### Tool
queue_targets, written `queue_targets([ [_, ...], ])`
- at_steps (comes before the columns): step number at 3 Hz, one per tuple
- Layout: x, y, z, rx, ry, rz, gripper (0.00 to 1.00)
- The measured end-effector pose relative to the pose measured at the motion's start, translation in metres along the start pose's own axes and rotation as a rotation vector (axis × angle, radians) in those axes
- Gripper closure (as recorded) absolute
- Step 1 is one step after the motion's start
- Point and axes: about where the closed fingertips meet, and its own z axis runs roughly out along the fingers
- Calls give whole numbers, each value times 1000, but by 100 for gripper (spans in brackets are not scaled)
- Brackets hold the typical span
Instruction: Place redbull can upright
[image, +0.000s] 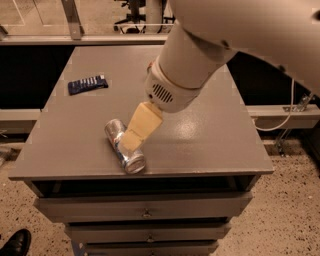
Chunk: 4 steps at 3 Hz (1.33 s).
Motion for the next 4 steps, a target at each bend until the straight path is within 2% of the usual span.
queue_targets([
  [1, -23, 24, 33, -43, -5, 26, 0],
  [2, -45, 34, 71, -46, 10, 65, 0],
  [3, -53, 33, 91, -33, 18, 88, 0],
  [4, -53, 24, 108, -7, 37, 116, 16],
])
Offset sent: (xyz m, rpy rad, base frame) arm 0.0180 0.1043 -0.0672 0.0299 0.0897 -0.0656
